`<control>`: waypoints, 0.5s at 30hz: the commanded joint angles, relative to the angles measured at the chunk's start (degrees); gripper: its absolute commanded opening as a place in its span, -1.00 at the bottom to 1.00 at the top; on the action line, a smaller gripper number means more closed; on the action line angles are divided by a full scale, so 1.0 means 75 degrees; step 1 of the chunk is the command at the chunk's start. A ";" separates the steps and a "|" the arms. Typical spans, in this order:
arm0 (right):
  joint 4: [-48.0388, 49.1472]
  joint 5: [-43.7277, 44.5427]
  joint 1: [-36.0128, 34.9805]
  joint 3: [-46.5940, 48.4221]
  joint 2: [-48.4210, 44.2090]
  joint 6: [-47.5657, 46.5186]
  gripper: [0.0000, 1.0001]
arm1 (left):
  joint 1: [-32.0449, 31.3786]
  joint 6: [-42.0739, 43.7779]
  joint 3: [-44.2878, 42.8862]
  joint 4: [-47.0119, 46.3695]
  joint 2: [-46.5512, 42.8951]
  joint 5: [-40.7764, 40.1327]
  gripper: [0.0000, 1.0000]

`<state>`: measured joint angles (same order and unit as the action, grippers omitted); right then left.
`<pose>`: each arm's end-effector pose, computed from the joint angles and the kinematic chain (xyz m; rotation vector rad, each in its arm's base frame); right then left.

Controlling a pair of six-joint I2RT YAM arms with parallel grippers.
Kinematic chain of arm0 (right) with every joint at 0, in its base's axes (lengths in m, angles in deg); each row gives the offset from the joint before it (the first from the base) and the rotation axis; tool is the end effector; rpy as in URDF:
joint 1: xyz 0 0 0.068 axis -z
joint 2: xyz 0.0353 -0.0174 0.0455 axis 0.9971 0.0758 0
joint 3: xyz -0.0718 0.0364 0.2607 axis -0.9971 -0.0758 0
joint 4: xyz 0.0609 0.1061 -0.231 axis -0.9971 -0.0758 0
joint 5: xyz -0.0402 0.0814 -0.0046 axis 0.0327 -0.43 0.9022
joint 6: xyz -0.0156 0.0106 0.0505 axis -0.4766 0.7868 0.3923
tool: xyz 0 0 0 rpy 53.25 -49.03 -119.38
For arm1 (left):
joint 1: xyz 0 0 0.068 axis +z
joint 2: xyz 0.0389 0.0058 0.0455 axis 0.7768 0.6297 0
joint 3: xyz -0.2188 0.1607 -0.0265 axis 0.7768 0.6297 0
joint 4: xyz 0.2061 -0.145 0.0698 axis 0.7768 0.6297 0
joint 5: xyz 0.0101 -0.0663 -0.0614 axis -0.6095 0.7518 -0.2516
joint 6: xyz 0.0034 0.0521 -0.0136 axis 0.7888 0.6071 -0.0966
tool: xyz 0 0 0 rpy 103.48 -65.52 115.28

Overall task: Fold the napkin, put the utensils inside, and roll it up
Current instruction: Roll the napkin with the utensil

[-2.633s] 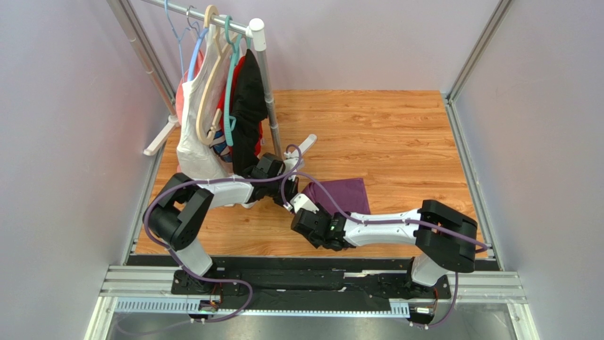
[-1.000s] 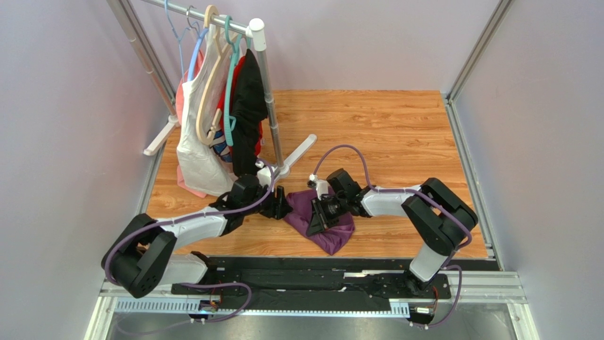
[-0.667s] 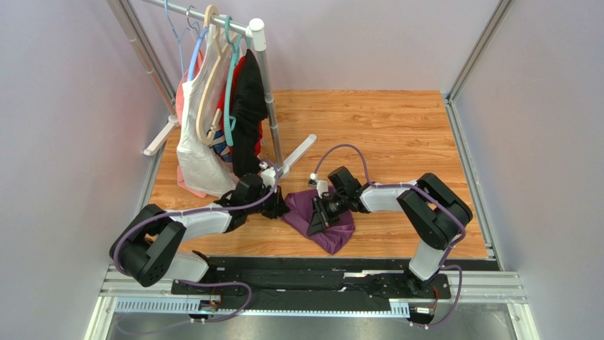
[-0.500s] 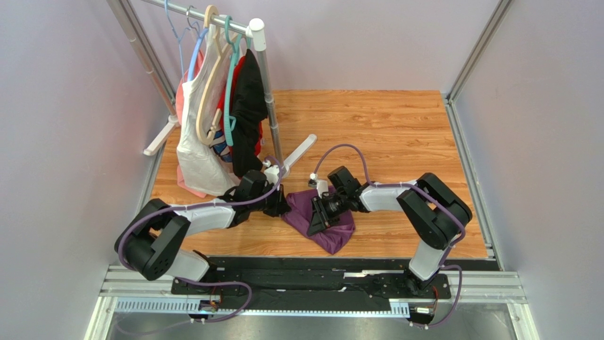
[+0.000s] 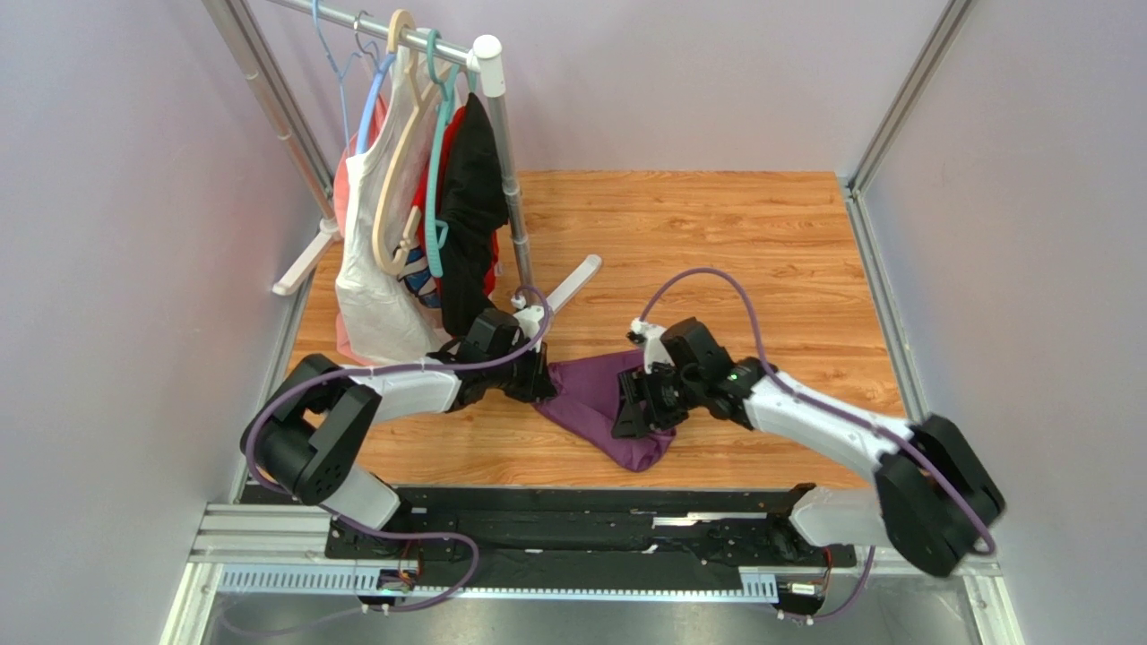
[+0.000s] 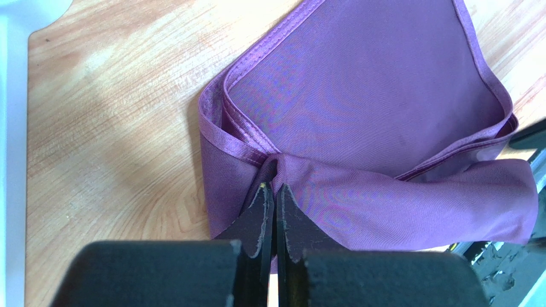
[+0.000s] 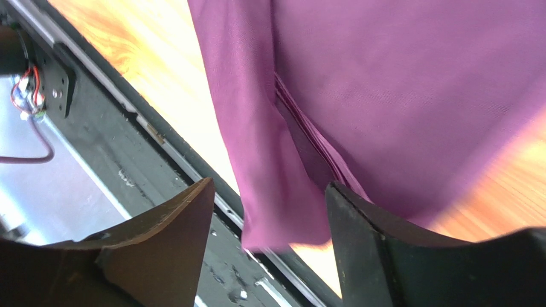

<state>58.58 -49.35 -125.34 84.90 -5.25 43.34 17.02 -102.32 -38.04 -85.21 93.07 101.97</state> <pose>0.1783 0.1673 0.1797 -0.6426 2.6325 0.9156 0.2260 -0.1652 0.1419 0.4233 2.4350 -0.8128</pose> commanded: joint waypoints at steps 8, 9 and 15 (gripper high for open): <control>-0.0675 0.3011 -0.1435 -0.0923 -0.2928 -0.0020 0.43 | 0.0051 0.0355 -0.0298 0.0550 0.0160 0.0078 -1.00; -0.0512 0.3002 -0.1494 -0.0947 -0.2823 -0.0043 0.43 | 0.0051 0.0355 -0.0298 0.0550 0.0160 0.0090 -1.00; 0.0133 0.3130 -0.1916 -0.0818 -0.1945 -0.0125 0.40 | 0.0051 0.0355 -0.0333 0.0562 0.0242 0.0172 -1.00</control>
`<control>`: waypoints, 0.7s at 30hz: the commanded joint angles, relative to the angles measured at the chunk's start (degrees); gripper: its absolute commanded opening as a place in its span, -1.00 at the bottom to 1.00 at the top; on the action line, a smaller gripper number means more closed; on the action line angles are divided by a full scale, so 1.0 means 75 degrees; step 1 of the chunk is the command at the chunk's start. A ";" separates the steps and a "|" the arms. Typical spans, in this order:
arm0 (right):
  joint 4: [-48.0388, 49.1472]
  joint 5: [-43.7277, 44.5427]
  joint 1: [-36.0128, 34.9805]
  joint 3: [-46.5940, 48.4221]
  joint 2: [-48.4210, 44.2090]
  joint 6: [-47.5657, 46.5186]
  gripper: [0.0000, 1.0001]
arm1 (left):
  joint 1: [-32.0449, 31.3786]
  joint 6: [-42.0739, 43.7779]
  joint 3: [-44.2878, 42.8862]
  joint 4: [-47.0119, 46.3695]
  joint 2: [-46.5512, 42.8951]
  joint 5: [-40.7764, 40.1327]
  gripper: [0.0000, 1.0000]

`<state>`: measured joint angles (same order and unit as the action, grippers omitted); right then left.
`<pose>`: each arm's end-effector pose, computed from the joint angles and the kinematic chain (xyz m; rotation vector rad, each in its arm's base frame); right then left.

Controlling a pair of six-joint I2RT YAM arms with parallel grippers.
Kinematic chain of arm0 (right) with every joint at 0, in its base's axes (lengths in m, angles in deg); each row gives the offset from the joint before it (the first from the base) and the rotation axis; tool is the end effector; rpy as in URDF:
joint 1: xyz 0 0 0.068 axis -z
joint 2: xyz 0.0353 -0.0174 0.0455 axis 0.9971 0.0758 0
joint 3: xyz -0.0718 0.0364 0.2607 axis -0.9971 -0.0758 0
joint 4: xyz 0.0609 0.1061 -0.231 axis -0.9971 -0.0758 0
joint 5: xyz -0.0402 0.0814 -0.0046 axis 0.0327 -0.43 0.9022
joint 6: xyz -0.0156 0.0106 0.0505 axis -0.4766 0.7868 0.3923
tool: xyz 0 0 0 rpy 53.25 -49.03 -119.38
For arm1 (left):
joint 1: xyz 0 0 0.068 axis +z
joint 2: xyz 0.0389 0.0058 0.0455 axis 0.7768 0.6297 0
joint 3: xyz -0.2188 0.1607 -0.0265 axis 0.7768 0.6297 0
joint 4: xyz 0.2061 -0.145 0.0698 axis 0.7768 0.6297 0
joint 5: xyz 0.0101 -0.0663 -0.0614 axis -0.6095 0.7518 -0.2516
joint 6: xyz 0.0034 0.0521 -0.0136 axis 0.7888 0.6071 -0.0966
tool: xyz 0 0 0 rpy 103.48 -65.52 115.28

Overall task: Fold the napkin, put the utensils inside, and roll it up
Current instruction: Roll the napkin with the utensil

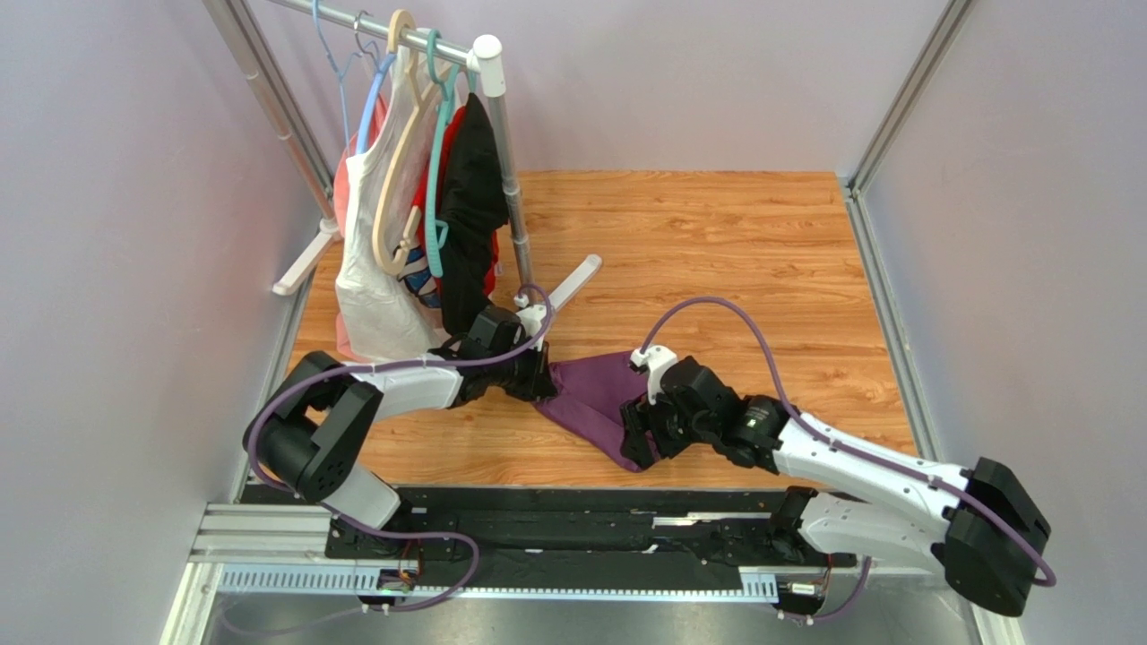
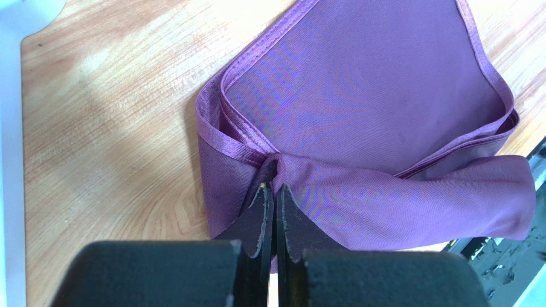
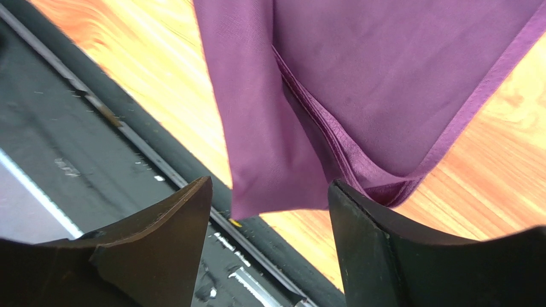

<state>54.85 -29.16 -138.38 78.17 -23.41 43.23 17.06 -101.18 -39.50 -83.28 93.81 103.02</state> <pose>0.1167 0.1580 0.2006 -0.7589 2.4210 0.6405 0.2288 -0.1676 0.1431 0.4548 2.4498 -0.8187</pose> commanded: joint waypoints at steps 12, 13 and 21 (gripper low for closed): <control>0.0269 0.0309 -0.0270 0.0326 0.1532 0.0146 0.03 | 0.0045 0.0251 -0.0173 0.0352 0.0143 0.0044 -1.00; 0.0258 0.0274 -0.0270 0.0326 0.1545 0.0217 -0.02 | 0.0045 0.0262 -0.0185 0.0364 0.0154 0.0056 -1.00; 0.0128 0.0028 -0.0270 0.0220 0.1615 0.0897 -0.44 | 0.0045 0.0251 -0.0220 0.0469 0.0178 -0.0003 -1.00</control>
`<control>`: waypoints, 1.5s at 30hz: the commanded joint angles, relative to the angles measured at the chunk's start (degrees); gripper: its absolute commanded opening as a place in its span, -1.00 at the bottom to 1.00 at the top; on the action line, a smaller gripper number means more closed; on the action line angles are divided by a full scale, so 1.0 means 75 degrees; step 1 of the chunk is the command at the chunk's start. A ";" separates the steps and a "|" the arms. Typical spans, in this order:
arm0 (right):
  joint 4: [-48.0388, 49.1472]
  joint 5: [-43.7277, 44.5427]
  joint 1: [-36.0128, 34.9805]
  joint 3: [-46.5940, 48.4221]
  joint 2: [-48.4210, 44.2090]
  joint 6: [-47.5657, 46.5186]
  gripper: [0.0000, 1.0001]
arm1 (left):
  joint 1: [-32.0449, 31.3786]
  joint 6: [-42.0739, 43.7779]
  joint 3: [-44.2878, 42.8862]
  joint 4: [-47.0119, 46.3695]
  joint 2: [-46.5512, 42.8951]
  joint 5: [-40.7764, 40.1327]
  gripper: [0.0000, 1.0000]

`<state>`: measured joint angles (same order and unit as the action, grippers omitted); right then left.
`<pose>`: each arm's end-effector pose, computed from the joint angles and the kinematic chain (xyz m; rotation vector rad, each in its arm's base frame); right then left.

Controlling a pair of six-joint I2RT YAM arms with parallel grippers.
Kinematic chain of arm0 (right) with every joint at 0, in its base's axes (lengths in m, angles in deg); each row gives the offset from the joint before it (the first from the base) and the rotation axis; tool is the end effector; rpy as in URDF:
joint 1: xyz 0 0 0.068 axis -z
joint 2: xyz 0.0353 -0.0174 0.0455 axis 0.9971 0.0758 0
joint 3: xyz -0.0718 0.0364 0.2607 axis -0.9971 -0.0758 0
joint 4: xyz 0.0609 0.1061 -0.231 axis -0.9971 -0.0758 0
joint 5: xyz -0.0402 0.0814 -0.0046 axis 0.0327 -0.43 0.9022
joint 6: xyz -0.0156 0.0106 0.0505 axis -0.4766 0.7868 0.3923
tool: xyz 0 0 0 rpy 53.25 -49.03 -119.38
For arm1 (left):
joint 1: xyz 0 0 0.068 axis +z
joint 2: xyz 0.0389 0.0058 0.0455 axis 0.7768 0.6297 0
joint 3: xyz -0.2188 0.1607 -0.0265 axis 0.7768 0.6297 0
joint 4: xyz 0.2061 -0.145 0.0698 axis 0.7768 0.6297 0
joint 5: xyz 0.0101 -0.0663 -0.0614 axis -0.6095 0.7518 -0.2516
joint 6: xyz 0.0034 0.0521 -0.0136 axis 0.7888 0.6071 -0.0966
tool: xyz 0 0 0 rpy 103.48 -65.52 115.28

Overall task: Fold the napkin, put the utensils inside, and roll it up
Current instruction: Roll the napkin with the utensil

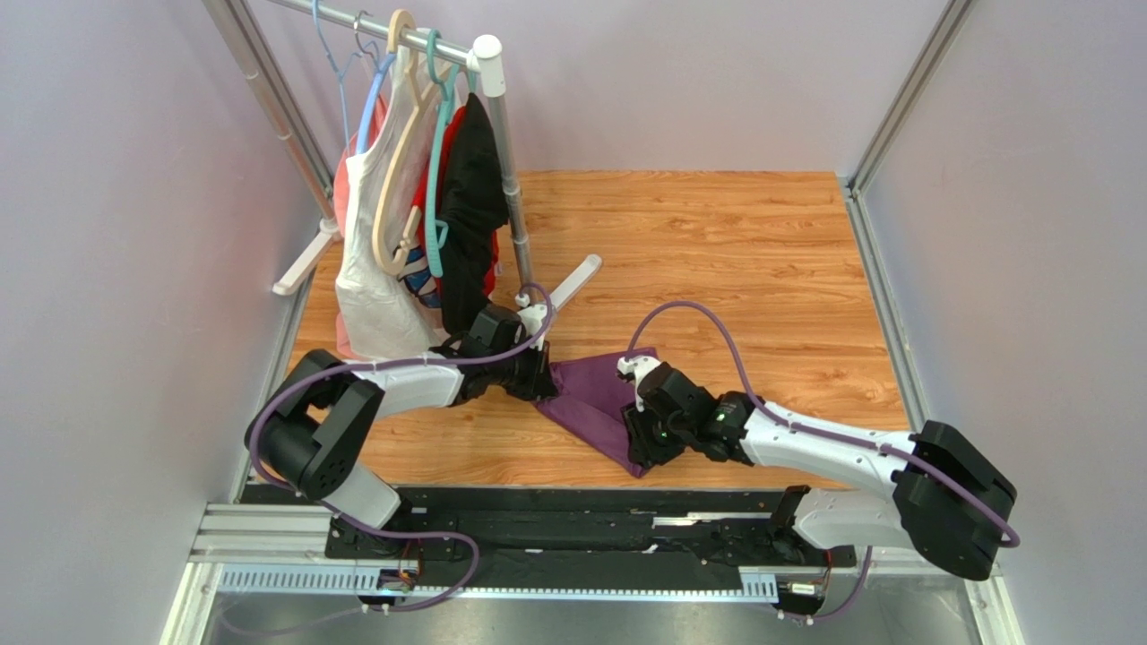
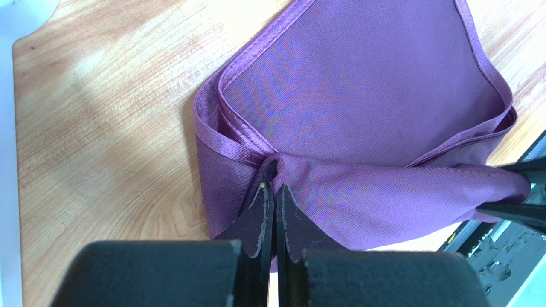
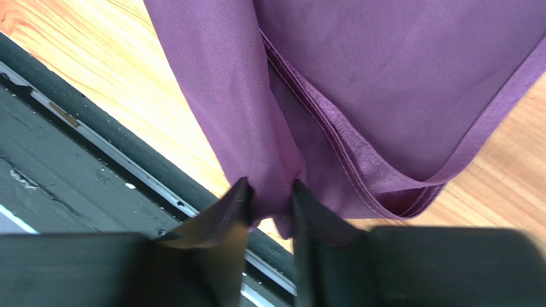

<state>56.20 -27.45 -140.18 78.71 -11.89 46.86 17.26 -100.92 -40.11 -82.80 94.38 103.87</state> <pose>0.1230 0.1755 0.1676 -0.7457 2.5945 0.5272 0.2308 -0.1683 0.1428 0.4631 2.4566 -0.8303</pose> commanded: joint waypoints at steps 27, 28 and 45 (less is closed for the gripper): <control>0.0510 -0.1946 0.0836 -0.0181 0.1228 0.1093 -0.84 | 0.0019 0.0052 0.0248 0.0218 -0.0390 -0.0549 -0.62; 0.0499 -0.1969 0.0859 -0.0192 0.1228 0.1139 -0.84 | 0.0030 0.0028 0.0318 0.0148 -0.0448 -0.0585 -0.52; 0.1261 -0.3176 0.1668 -0.0486 0.1919 0.0742 -0.99 | 0.0019 -0.0287 0.1126 -0.0168 -0.1784 -0.1018 0.56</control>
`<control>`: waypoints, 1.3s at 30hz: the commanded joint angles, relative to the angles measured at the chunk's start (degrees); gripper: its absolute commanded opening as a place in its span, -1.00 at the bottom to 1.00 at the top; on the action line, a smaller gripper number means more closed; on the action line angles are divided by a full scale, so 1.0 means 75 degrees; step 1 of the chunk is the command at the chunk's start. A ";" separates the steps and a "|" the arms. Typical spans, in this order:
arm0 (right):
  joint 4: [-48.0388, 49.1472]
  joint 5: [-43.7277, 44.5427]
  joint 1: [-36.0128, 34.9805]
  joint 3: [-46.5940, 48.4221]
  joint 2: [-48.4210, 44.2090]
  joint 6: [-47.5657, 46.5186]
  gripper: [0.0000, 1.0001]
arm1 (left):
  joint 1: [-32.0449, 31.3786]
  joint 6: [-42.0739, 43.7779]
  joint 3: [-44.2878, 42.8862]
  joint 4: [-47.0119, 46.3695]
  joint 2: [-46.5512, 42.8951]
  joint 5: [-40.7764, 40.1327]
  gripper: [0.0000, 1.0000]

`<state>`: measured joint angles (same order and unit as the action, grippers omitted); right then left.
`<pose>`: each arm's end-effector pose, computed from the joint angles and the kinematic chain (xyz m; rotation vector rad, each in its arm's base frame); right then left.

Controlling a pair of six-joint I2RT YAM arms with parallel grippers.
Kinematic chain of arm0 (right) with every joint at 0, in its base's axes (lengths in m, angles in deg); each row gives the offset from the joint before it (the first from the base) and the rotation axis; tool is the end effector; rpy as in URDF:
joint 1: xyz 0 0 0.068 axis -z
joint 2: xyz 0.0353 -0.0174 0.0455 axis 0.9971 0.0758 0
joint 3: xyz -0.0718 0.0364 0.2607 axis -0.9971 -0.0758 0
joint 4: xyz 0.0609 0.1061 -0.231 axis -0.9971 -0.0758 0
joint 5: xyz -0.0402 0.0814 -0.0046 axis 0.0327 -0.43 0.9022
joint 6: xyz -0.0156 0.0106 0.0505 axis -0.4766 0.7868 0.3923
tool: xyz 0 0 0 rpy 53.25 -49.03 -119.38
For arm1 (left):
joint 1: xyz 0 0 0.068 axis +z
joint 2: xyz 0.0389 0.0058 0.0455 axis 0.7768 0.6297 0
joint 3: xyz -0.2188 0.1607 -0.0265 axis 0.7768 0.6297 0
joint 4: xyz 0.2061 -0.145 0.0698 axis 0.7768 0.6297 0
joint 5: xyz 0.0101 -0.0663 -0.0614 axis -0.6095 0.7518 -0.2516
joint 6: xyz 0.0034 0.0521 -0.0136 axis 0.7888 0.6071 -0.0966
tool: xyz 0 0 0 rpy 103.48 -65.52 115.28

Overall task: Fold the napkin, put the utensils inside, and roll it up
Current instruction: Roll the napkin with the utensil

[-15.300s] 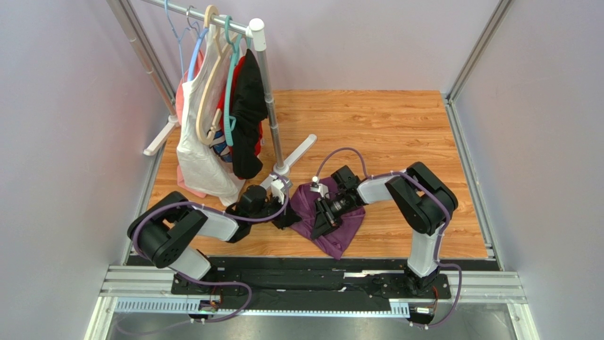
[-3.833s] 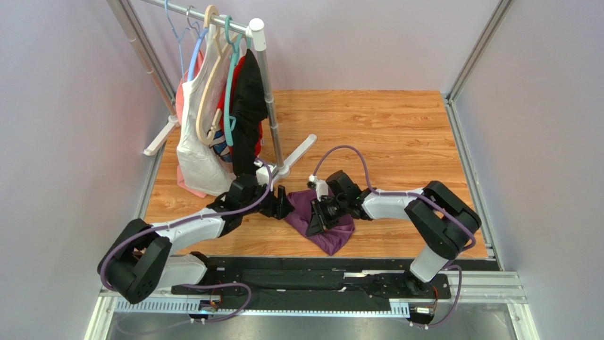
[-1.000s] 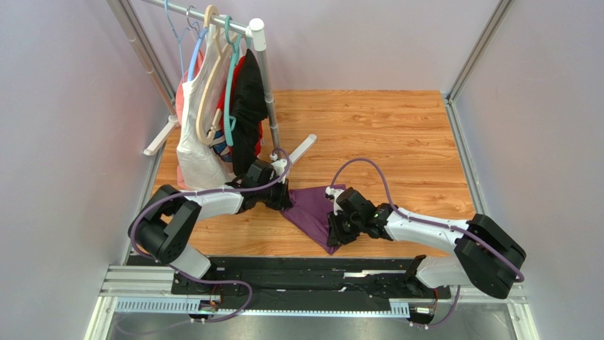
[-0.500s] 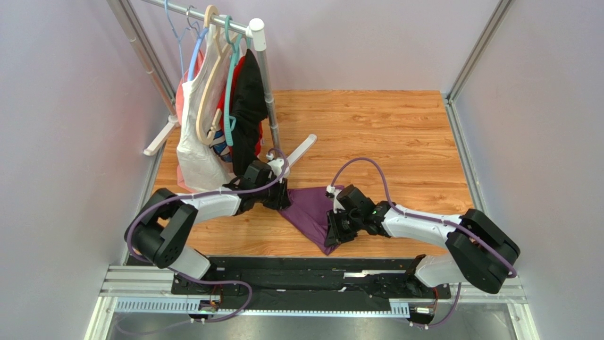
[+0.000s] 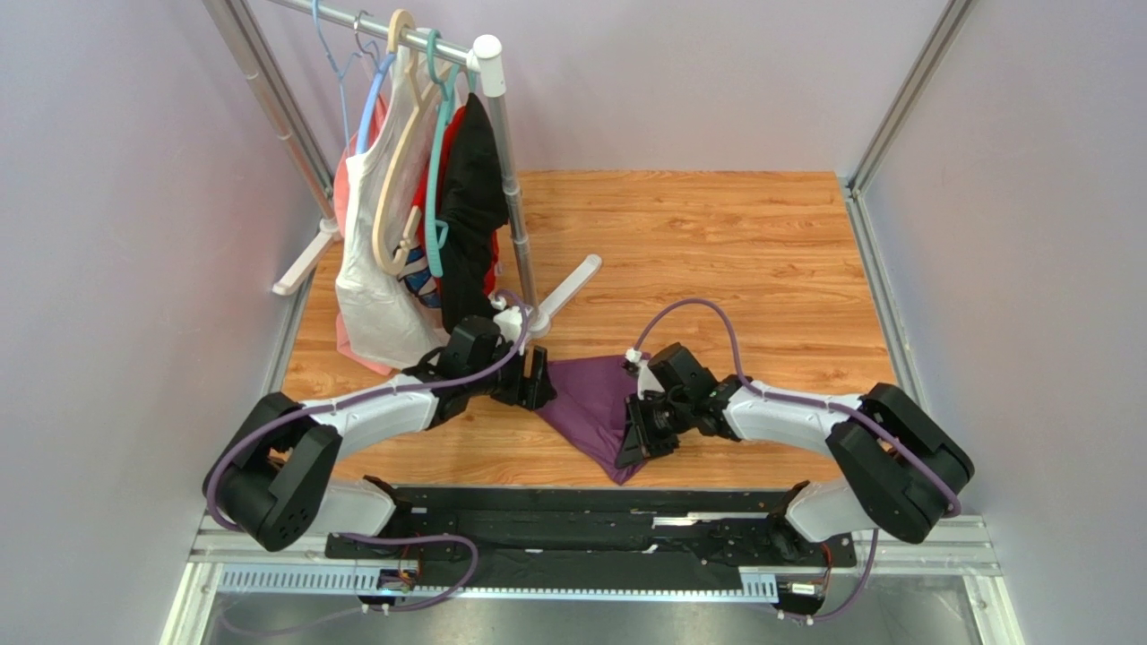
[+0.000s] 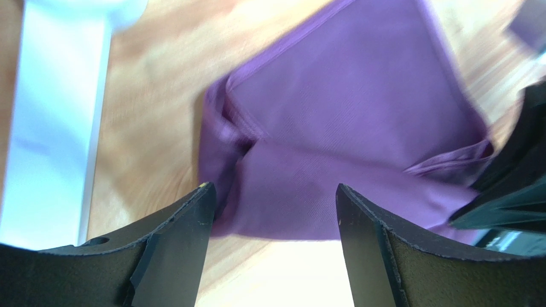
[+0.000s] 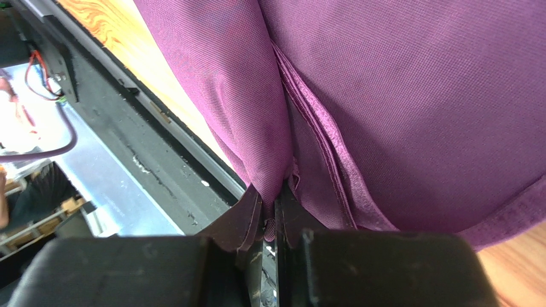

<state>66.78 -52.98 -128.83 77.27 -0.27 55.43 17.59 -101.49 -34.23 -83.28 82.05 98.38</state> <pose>0.1572 0.1707 0.1331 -0.4685 2.8337 1.0235 0.2083 -0.1476 0.1675 0.3954 2.3307 -0.7611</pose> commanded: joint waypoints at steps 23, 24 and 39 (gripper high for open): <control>-0.0056 -0.0136 0.0495 -0.0223 0.1107 -0.0811 -1.00 | 0.0057 -0.0588 0.0753 -0.1571 -0.0257 -0.0158 0.55; -0.0056 -0.0136 0.0495 -0.0211 0.1107 -0.0823 -1.00 | 0.0069 -0.0518 0.0742 -0.1547 -0.0293 -0.0170 0.56; -0.0174 -0.0112 0.0495 -0.0152 0.1095 -0.0870 -1.00 | 0.0385 -0.0529 0.0449 -0.1991 0.0784 0.0216 0.18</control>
<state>70.15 -62.77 -124.90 77.66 5.31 52.98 20.27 -105.14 -29.36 -95.19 86.47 97.31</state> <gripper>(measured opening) 0.090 0.670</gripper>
